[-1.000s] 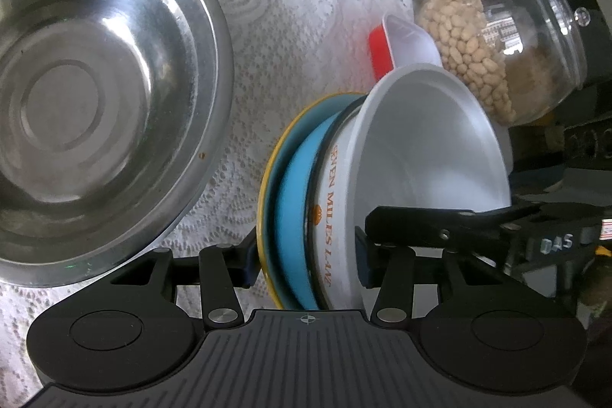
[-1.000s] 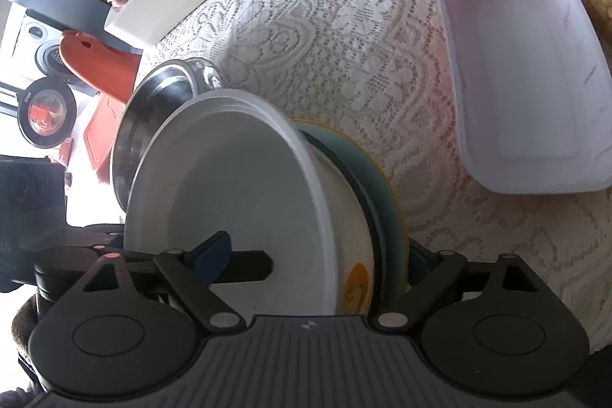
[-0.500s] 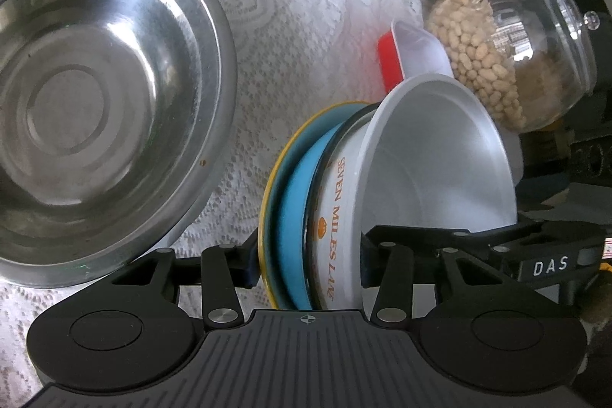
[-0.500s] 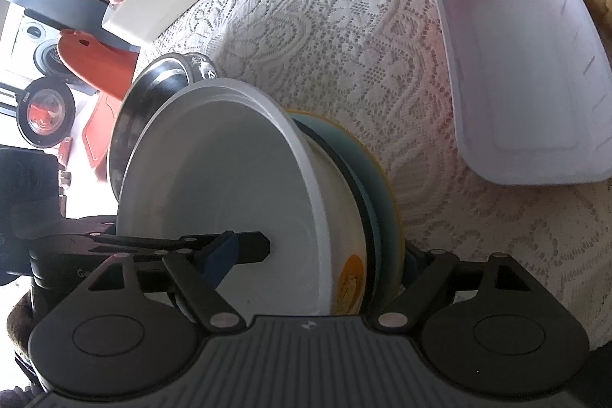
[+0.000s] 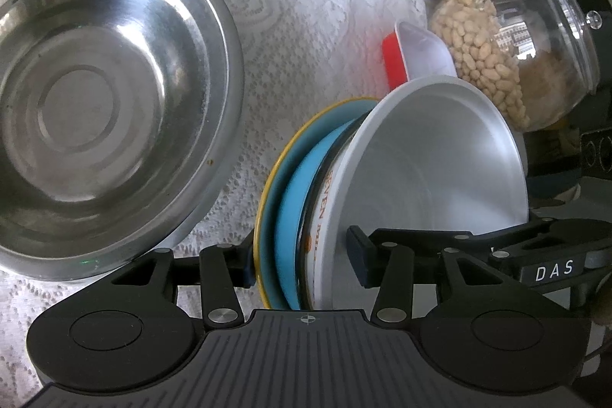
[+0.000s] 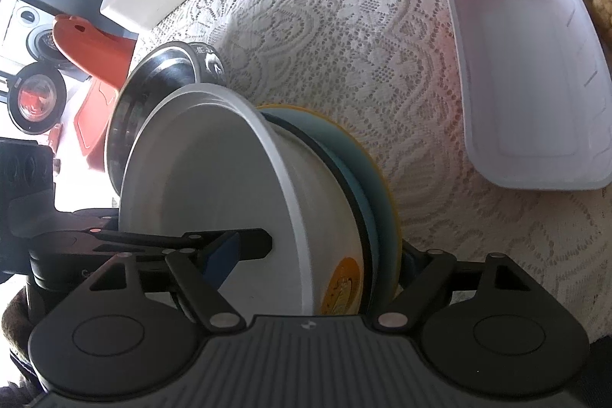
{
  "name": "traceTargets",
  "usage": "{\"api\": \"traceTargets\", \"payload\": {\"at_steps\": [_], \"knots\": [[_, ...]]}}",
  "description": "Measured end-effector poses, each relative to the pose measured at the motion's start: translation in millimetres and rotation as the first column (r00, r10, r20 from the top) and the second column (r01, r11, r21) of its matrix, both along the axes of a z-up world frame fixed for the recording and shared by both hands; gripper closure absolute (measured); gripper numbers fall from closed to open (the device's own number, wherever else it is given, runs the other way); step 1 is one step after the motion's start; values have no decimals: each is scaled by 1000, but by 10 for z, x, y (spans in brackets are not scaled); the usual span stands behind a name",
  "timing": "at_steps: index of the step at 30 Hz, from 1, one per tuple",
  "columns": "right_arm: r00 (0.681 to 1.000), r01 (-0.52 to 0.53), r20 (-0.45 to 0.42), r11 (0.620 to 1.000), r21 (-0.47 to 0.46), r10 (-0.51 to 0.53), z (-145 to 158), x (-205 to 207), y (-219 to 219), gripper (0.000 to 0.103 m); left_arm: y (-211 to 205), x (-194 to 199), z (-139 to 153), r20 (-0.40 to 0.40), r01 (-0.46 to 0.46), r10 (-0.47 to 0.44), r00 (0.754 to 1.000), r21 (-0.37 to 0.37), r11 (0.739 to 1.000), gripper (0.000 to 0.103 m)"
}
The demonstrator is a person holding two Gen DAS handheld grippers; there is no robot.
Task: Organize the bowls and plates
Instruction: 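Hold the bowl stack rims with the left tool while the right tool holds them too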
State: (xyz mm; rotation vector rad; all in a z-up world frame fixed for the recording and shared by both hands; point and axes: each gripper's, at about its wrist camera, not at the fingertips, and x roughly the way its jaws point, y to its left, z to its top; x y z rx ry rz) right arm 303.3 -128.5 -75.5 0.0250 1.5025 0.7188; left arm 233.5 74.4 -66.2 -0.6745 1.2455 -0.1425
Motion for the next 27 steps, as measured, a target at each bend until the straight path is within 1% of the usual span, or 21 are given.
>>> {"api": "traceTargets", "payload": {"at_steps": [3,16,21,24,27], "knots": [[1000,-2,1,1000,-7,2,23,-1,27,21,15,-4,18,2,-5,5,1000,-5,1000,53],[998,-18,55,999,-30,20,287,-47,98,21,50,-51,203,49,-4,5,999,-27,1000,53],[996,-29,86,999,-34,32,476,-63,153,21,100,-105,338,82,-7,10,997,-34,999,53],[993,-42,107,999,-27,45,604,-49,231,21,188,-142,429,96,-30,35,995,-50,998,53],[989,-67,129,998,-20,69,744,-33,379,21,276,-196,536,114,-60,65,991,-45,997,53]]}}
